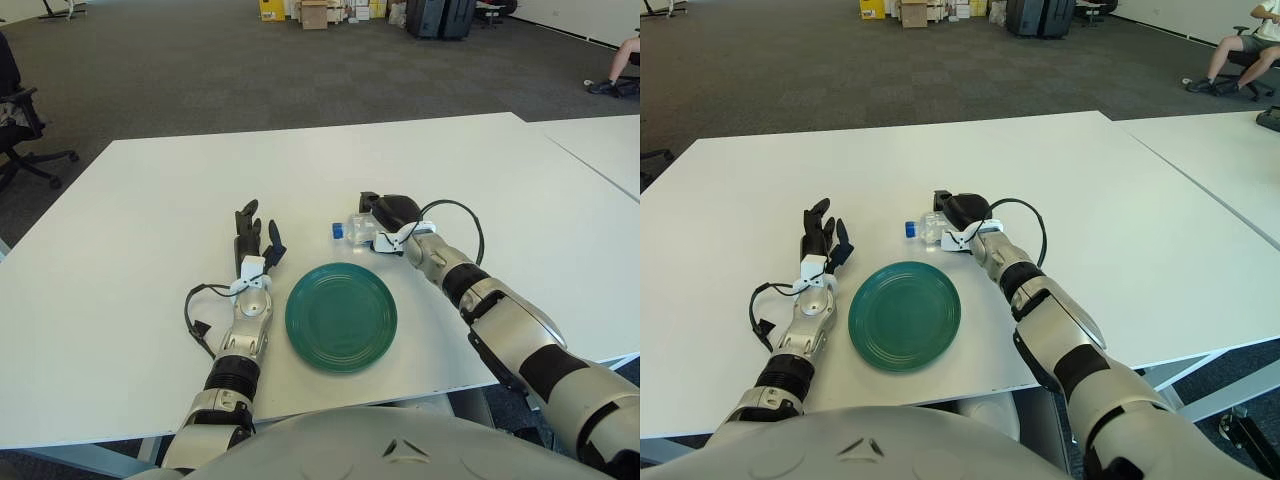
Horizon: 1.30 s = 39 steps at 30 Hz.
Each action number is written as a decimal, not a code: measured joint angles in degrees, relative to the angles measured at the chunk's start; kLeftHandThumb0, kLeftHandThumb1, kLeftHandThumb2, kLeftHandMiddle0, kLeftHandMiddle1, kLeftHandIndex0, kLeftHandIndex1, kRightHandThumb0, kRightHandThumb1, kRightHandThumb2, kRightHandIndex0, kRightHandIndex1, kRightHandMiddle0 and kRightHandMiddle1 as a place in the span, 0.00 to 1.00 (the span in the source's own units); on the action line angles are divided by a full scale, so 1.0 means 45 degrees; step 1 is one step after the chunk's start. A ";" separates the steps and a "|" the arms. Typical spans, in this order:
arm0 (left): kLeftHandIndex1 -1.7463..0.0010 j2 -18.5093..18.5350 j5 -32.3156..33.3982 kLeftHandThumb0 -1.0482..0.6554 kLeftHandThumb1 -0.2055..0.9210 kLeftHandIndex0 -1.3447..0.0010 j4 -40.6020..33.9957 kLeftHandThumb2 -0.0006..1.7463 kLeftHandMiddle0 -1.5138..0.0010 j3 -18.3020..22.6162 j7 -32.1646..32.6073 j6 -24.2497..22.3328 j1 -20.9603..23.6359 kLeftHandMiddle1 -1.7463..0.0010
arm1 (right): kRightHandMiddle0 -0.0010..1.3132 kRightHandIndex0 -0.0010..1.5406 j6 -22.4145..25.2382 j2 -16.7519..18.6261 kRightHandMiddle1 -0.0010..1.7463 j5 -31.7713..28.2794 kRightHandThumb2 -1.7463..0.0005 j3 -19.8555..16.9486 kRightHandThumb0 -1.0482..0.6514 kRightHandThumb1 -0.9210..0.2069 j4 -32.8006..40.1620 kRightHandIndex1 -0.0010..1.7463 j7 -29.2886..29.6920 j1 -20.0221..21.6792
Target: Put the bottle into the plate.
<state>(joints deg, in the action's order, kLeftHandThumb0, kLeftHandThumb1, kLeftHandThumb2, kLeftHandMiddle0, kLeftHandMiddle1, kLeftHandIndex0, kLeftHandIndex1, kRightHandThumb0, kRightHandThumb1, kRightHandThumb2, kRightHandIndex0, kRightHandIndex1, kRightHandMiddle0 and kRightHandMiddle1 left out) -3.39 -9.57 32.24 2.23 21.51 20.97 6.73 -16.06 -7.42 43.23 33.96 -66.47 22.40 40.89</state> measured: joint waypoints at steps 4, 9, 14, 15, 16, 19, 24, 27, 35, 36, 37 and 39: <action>0.54 0.0001 0.0004 0.13 1.00 1.00 0.0034 0.49 0.71 0.0009 0.0000 0.0000 0.0001 0.99 | 0.48 0.56 -0.0124 -0.0048 1.00 -0.0084 0.05 -0.0162 0.62 0.82 -0.0009 0.96 0.0117 -0.0048; 0.54 -0.0001 0.0008 0.13 1.00 1.00 0.0129 0.49 0.71 0.0027 0.0000 0.0001 0.0003 0.99 | 0.47 0.56 -0.0344 -0.0170 1.00 -0.0296 0.05 -0.0353 0.62 0.81 0.0022 0.96 0.0229 -0.0132; 0.54 0.0000 0.0008 0.13 1.00 1.00 0.0232 0.49 0.71 0.0036 0.0006 0.0079 0.0008 0.99 | 0.47 0.55 -0.0511 -0.0379 1.00 -0.0475 0.06 -0.0628 0.62 0.80 0.0241 0.96 0.0227 -0.0281; 0.54 0.0000 0.0007 0.13 1.00 1.00 0.0242 0.49 0.71 0.0036 0.0006 0.0100 0.0008 0.99 | 0.46 0.55 -0.0523 -0.0433 1.00 -0.0499 0.06 -0.0692 0.62 0.80 0.0344 0.97 0.0221 -0.0321; 0.54 0.0002 0.0007 0.12 1.00 1.00 0.0250 0.49 0.71 0.0036 0.0006 0.0113 0.0008 0.99 | 0.46 0.55 -0.0526 -0.0478 1.00 -0.0512 0.06 -0.0744 0.62 0.80 0.0426 0.97 0.0208 -0.0342; 0.54 0.0009 0.0007 0.12 1.00 1.00 0.0275 0.49 0.71 0.0035 0.0006 0.0122 0.0016 0.99 | 0.46 0.55 -0.0513 -0.0638 1.00 -0.0606 0.06 -0.0931 0.62 0.80 0.0813 0.97 0.0159 -0.0377; 0.53 0.0022 -0.0003 0.12 1.00 1.00 0.0289 0.50 0.71 0.0025 0.0007 0.0125 0.0020 0.99 | 0.45 0.54 -0.0276 -0.1050 1.00 -0.0829 0.07 -0.1328 0.62 0.78 0.2236 0.97 -0.0163 -0.0501; 0.53 0.0022 -0.0008 0.12 1.00 1.00 0.0295 0.50 0.71 0.0019 0.0009 0.0124 0.0023 0.99 | 0.45 0.54 -0.0038 -0.1259 1.00 -0.0893 0.07 -0.1534 0.62 0.78 0.3287 0.97 -0.0390 -0.0566; 0.52 0.0042 -0.0022 0.11 1.00 1.00 0.0300 0.50 0.71 0.0009 0.0020 0.0123 0.0031 0.99 | 0.44 0.54 0.0412 -0.1536 1.00 -0.0946 0.08 -0.1962 0.62 0.77 0.5908 0.96 -0.1001 -0.1054; 0.52 0.0044 -0.0029 0.11 1.00 1.00 0.0300 0.50 0.71 0.0008 0.0023 0.0124 0.0032 0.99 | 0.44 0.54 0.0449 -0.1539 1.00 -0.0946 0.08 -0.1991 0.62 0.77 0.6122 0.96 -0.1048 -0.1128; 0.52 0.0045 -0.0034 0.11 1.00 1.00 0.0300 0.50 0.71 0.0006 0.0025 0.0124 0.0034 0.99 | 0.44 0.54 0.0493 -0.1547 1.00 -0.0947 0.08 -0.2025 0.62 0.77 0.6331 0.96 -0.1098 -0.1224; 0.52 0.0050 -0.0040 0.11 1.00 1.00 0.0301 0.50 0.71 -0.0002 0.0025 0.0124 0.0035 0.99 | 0.44 0.54 0.0569 -0.1557 1.00 -0.0946 0.08 -0.2085 0.62 0.77 0.6806 0.96 -0.1192 -0.1481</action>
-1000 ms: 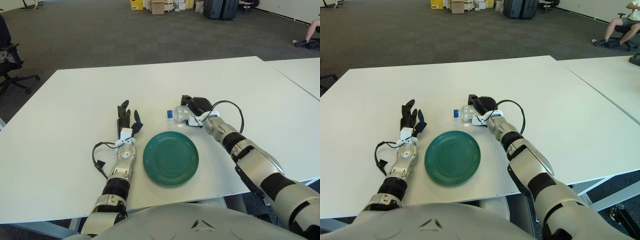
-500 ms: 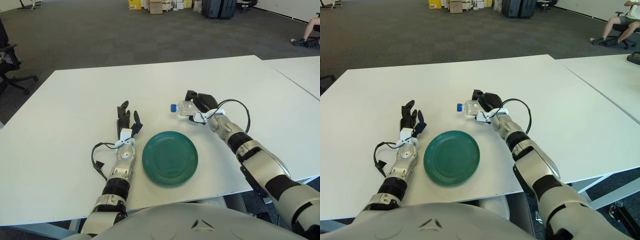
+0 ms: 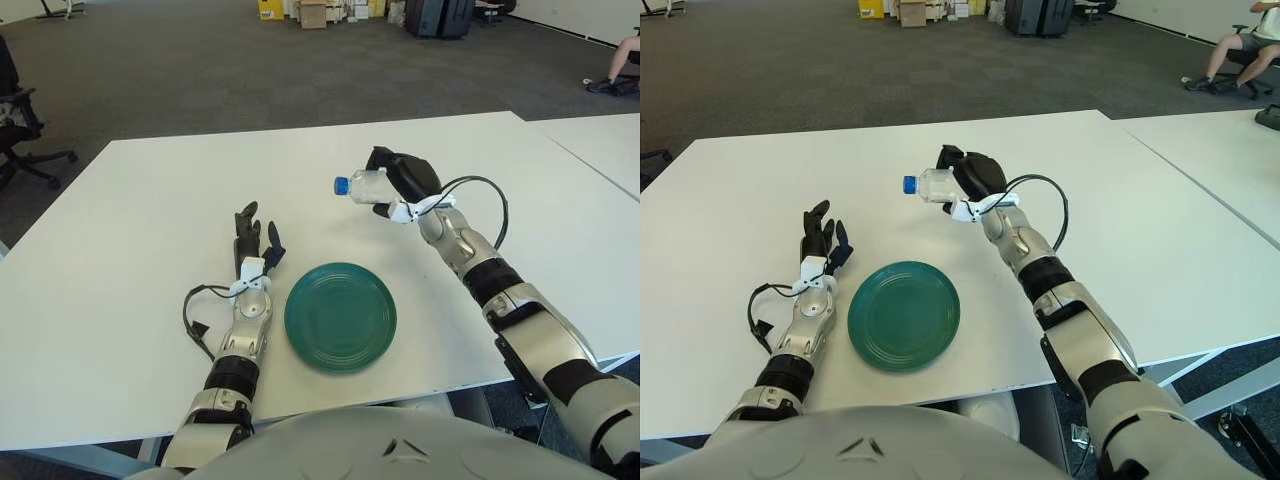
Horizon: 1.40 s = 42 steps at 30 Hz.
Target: Put the bottle into the plate.
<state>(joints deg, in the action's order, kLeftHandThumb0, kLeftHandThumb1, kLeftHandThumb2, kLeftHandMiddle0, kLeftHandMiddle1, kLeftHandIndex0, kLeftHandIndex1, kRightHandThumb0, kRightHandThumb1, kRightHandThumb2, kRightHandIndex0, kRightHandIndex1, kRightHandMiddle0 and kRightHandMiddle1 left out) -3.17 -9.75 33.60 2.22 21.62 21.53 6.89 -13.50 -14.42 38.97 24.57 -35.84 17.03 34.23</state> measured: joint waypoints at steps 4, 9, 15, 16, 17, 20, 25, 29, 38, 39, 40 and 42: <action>0.52 0.0024 0.0000 0.12 1.00 1.00 0.0010 0.50 0.71 -0.0006 -0.0002 0.0000 0.0004 0.99 | 0.44 0.54 0.0123 -0.0042 1.00 0.0017 0.08 -0.0053 0.62 0.77 0.0968 0.96 -0.0174 -0.0552; 0.52 0.0072 0.0019 0.12 1.00 1.00 0.0079 0.49 0.70 0.0002 -0.0018 0.0023 0.0040 0.99 | 0.44 0.54 0.0236 -0.0216 1.00 0.0032 0.08 -0.0157 0.62 0.77 0.2818 0.96 -0.0512 -0.1460; 0.52 0.0115 0.0036 0.13 1.00 1.00 0.0228 0.49 0.70 0.0014 -0.0018 0.0084 0.0148 0.99 | 0.44 0.55 0.0192 -0.0433 1.00 -0.0045 0.08 -0.0284 0.62 0.77 0.4680 0.95 -0.1267 -0.2184; 0.52 0.0115 0.0037 0.13 1.00 1.00 0.0240 0.49 0.70 0.0014 -0.0018 0.0096 0.0169 0.99 | 0.44 0.55 0.0174 -0.0487 1.00 -0.0066 0.08 -0.0312 0.62 0.77 0.4924 0.95 -0.1435 -0.2277; 0.52 0.0114 0.0037 0.13 1.00 1.00 0.0253 0.49 0.70 0.0013 -0.0018 0.0112 0.0186 0.99 | 0.44 0.55 0.0154 -0.0537 1.00 -0.0078 0.09 -0.0331 0.62 0.77 0.5123 0.95 -0.1587 -0.2350; 0.52 0.0111 0.0049 0.13 1.00 1.00 0.0296 0.48 0.70 0.0013 -0.0019 0.0119 0.0240 0.99 | 0.44 0.55 -0.0006 -0.0719 1.00 -0.0082 0.09 -0.0355 0.62 0.77 0.5735 0.94 -0.2069 -0.2597; 0.51 0.0113 0.0073 0.14 1.00 1.00 0.0359 0.48 0.70 0.0035 -0.0020 0.0122 0.0293 0.99 | 0.44 0.55 -0.0713 -0.0997 1.00 -0.0082 0.09 -0.0360 0.62 0.77 0.6190 0.94 -0.2408 -0.3014; 0.51 0.0113 0.0074 0.14 1.00 1.00 0.0377 0.48 0.70 0.0040 -0.0019 0.0142 0.0301 0.99 | 0.43 0.55 -0.1383 -0.1179 1.00 -0.0072 0.10 -0.0336 0.62 0.76 0.6248 0.94 -0.2518 -0.3423; 0.54 0.0110 0.0064 0.14 1.00 1.00 0.0397 0.50 0.72 0.0036 -0.0014 0.0177 0.0305 1.00 | 0.42 0.54 -0.2190 -0.1403 1.00 -0.0084 0.11 -0.0240 0.61 0.74 0.6269 0.93 -0.3439 -0.3814; 0.54 0.0110 0.0064 0.14 1.00 1.00 0.0396 0.50 0.72 0.0036 -0.0014 0.0182 0.0307 1.00 | 0.42 0.54 -0.2206 -0.1429 1.00 -0.0086 0.11 -0.0240 0.61 0.74 0.6335 0.93 -0.3572 -0.3839; 0.54 0.0110 0.0064 0.14 1.00 1.00 0.0396 0.50 0.72 0.0035 -0.0014 0.0196 0.0307 1.00 | 0.42 0.54 -0.2220 -0.1461 1.00 -0.0095 0.11 -0.0241 0.61 0.74 0.6448 0.93 -0.3725 -0.3878; 0.54 0.0112 0.0063 0.13 1.00 1.00 0.0396 0.50 0.72 0.0036 -0.0014 0.0219 0.0307 1.00 | 0.42 0.54 -0.2251 -0.1509 1.00 -0.0103 0.11 -0.0241 0.61 0.74 0.6693 0.93 -0.3967 -0.3981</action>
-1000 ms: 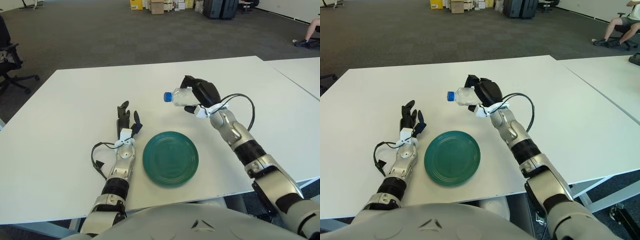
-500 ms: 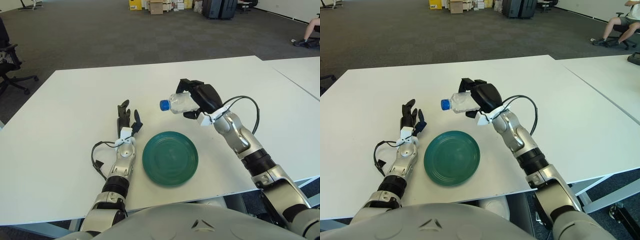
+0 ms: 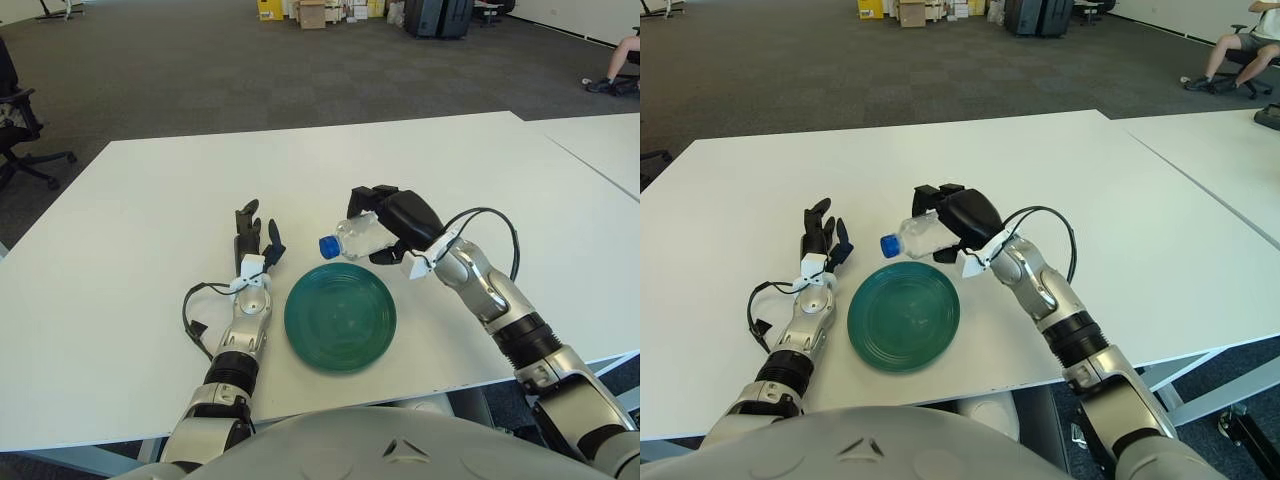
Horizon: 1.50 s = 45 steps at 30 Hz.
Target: Put the bottle into the plate.
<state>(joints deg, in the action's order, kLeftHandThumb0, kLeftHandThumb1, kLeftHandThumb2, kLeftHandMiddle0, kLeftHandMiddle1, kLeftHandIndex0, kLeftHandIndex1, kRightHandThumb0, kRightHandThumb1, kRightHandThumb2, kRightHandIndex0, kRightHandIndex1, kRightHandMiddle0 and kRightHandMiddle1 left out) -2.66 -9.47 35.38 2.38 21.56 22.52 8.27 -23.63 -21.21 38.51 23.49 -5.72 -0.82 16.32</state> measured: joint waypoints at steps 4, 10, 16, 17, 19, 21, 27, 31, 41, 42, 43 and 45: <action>0.54 0.0002 -0.0004 0.13 1.00 1.00 -0.0003 0.51 0.72 -0.0001 0.0000 0.0022 0.0000 1.00 | 0.42 0.54 -0.0104 -0.0049 1.00 -0.0162 0.11 0.0002 0.61 0.74 0.0569 0.94 -0.0434 -0.0330; 0.55 -0.0011 0.0004 0.13 1.00 1.00 -0.0063 0.50 0.72 0.0005 -0.0001 -0.0035 0.0000 1.00 | 0.41 0.52 -0.0500 -0.0138 1.00 -0.0229 0.12 0.0050 0.61 0.73 0.0949 0.95 -0.0734 -0.0788; 0.56 -0.0011 -0.0009 0.14 1.00 1.00 -0.0081 0.51 0.73 0.0012 0.0038 -0.0106 0.0000 1.00 | 0.41 0.51 -0.1166 -0.0273 1.00 -0.0152 0.11 0.0224 0.61 0.72 0.0830 0.97 -0.0748 -0.1098; 0.56 -0.0012 -0.0016 0.14 1.00 1.00 -0.0099 0.51 0.73 0.0010 0.0065 -0.0106 0.0000 1.00 | 0.41 0.51 -0.1283 -0.0299 1.00 -0.0140 0.11 0.0250 0.61 0.72 0.0791 0.97 -0.0748 -0.1109; 0.56 -0.0013 -0.0029 0.14 1.00 1.00 -0.0159 0.51 0.73 0.0007 0.0141 -0.0106 0.0000 1.00 | 0.41 0.51 -0.1506 -0.0330 1.00 -0.0109 0.11 0.0291 0.62 0.72 0.0719 0.97 -0.0747 -0.1127; 0.57 -0.0011 -0.0037 0.14 1.00 1.00 -0.0228 0.51 0.73 0.0007 0.0203 -0.0107 0.0000 1.00 | 0.41 0.51 -0.1662 -0.0338 1.00 -0.0093 0.11 0.0331 0.61 0.72 0.0679 0.98 -0.0747 -0.1148; 0.57 -0.0011 -0.0049 0.14 1.00 1.00 -0.0414 0.52 0.73 0.0002 0.0225 -0.0276 0.0000 1.00 | 0.41 0.50 -0.2044 -0.0340 1.00 -0.0119 0.11 0.0499 0.61 0.72 0.0662 0.98 -0.0844 -0.1265; 0.57 -0.0012 -0.0049 0.15 1.00 1.00 -0.0472 0.52 0.74 -0.0001 0.0226 -0.0360 0.0000 1.00 | 0.41 0.50 -0.2248 -0.0340 1.00 -0.0127 0.11 0.0631 0.62 0.72 0.0611 0.99 -0.0926 -0.1361; 0.57 -0.0027 -0.0048 0.15 1.00 1.00 -0.0679 0.53 0.73 -0.0003 0.0227 -0.0489 -0.0002 1.00 | 0.40 0.50 -0.2745 -0.0293 1.00 -0.0118 0.11 0.0747 0.62 0.71 0.0349 0.99 -0.0932 -0.1375; 0.57 -0.0031 -0.0048 0.15 1.00 1.00 -0.0691 0.53 0.73 -0.0003 0.0227 -0.0515 -0.0002 1.00 | 0.40 0.50 -0.2774 -0.0287 1.00 -0.0116 0.12 0.0759 0.62 0.71 0.0340 0.99 -0.0932 -0.1375; 0.57 -0.0033 -0.0048 0.15 1.00 1.00 -0.0694 0.53 0.73 -0.0003 0.0227 -0.0529 -0.0001 1.00 | 0.40 0.50 -0.2795 -0.0282 1.00 -0.0116 0.12 0.0768 0.62 0.71 0.0335 0.99 -0.0932 -0.1375; 0.58 -0.0035 -0.0047 0.15 1.00 1.00 -0.0694 0.53 0.73 -0.0004 0.0227 -0.0557 -0.0001 1.00 | 0.40 0.49 -0.2865 -0.0273 1.00 -0.0107 0.12 0.0797 0.62 0.71 0.0320 0.99 -0.0932 -0.1375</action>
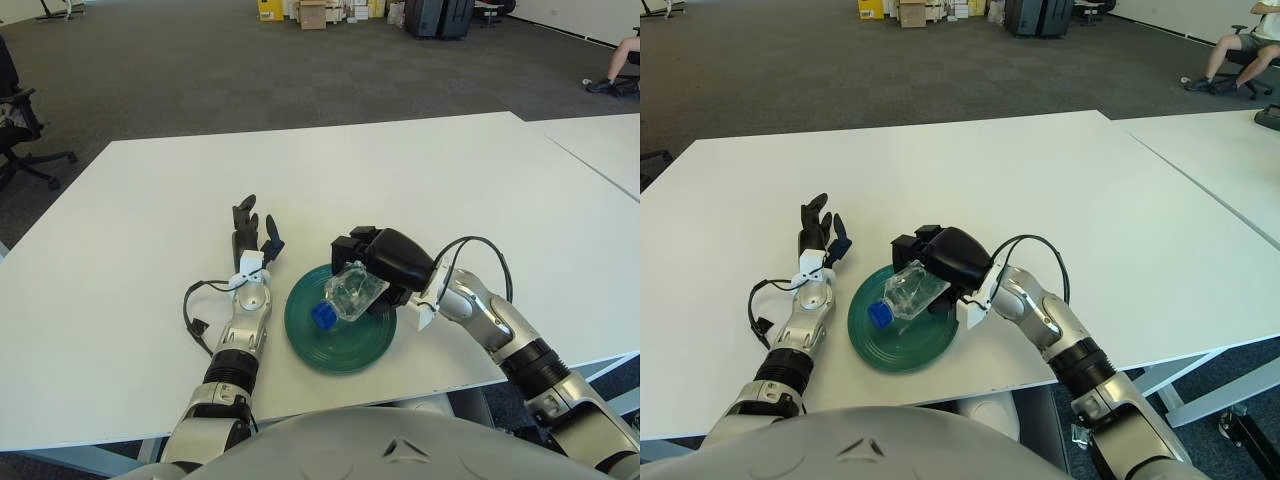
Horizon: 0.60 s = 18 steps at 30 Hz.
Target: Put the bottle into the plate.
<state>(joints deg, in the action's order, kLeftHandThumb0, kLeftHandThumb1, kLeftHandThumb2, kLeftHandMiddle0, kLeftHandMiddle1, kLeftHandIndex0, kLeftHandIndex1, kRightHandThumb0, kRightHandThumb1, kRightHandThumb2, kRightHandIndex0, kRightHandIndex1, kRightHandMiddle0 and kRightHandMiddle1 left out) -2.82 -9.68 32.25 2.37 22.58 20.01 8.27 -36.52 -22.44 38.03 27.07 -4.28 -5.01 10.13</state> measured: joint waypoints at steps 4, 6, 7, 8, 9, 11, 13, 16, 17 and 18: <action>0.58 0.0000 0.0000 0.15 1.00 1.00 0.0000 0.52 0.73 0.0001 -0.0001 -0.0046 0.0000 1.00 | 0.39 0.49 -0.0119 0.0040 1.00 0.0154 0.12 0.0110 0.62 0.70 -0.0022 0.99 0.0002 0.0000; 0.58 0.0000 0.0002 0.15 1.00 1.00 0.0000 0.52 0.73 0.0001 -0.0003 -0.0077 0.0000 1.00 | 0.39 0.49 -0.0179 0.0080 1.00 0.0258 0.12 0.0184 0.62 0.70 -0.0068 0.99 0.0004 -0.0003; 0.58 0.0000 0.0004 0.15 1.00 1.00 0.0000 0.52 0.73 0.0002 -0.0004 -0.0082 0.0000 1.00 | 0.39 0.49 -0.0197 0.0096 1.00 0.0295 0.12 0.0206 0.62 0.70 -0.0084 0.99 0.0006 -0.0006; 0.58 0.0001 0.0008 0.15 1.00 1.00 0.0000 0.52 0.73 0.0002 -0.0005 -0.0083 0.0000 1.00 | 0.39 0.49 -0.0232 0.0122 1.00 0.0348 0.12 0.0234 0.62 0.70 -0.0110 0.99 0.0034 -0.0007; 0.58 0.0001 0.0014 0.15 1.00 1.00 -0.0001 0.52 0.73 0.0004 -0.0005 -0.0082 0.0000 1.00 | 0.39 0.49 -0.0287 0.0142 1.00 0.0437 0.12 0.0264 0.62 0.70 -0.0152 0.99 0.0087 -0.0006; 0.58 -0.0001 0.0019 0.15 1.00 1.00 -0.0001 0.52 0.73 0.0006 -0.0004 -0.0081 0.0000 1.00 | 0.39 0.49 -0.0358 0.0169 1.00 0.0601 0.13 0.0337 0.62 0.69 -0.0229 0.99 0.0182 -0.0006; 0.57 -0.0009 0.0016 0.15 1.00 1.00 -0.0005 0.52 0.73 0.0005 0.0000 -0.0081 0.0000 1.00 | 0.39 0.49 -0.0440 0.0210 1.00 0.0811 0.13 0.0400 0.62 0.69 -0.0338 0.99 0.0296 -0.0006; 0.57 -0.0018 0.0005 0.15 1.00 1.00 -0.0012 0.52 0.73 0.0003 0.0027 -0.0080 -0.0001 1.00 | 0.39 0.49 -0.0541 0.0290 1.00 0.1068 0.13 0.0499 0.62 0.69 -0.0554 0.99 0.0497 -0.0006; 0.56 -0.0018 0.0000 0.15 1.00 1.00 -0.0014 0.52 0.73 0.0001 0.0042 -0.0081 -0.0001 1.00 | 0.39 0.49 -0.0558 0.0313 1.00 0.1163 0.13 0.0523 0.62 0.69 -0.0606 0.99 0.0546 -0.0006; 0.56 -0.0020 -0.0005 0.15 1.00 1.00 -0.0020 0.52 0.73 -0.0002 0.0061 -0.0081 -0.0001 1.00 | 0.39 0.49 -0.0573 0.0337 1.00 0.1242 0.13 0.0554 0.62 0.69 -0.0663 0.99 0.0589 -0.0006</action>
<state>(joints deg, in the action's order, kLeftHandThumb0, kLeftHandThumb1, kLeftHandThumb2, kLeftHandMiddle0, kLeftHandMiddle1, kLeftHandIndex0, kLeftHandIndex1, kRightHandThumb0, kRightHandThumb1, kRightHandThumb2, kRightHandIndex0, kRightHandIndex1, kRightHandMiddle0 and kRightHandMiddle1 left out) -2.91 -9.70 32.16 2.36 22.85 19.64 8.26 -39.10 -20.92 43.62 29.57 -7.26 -2.36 10.10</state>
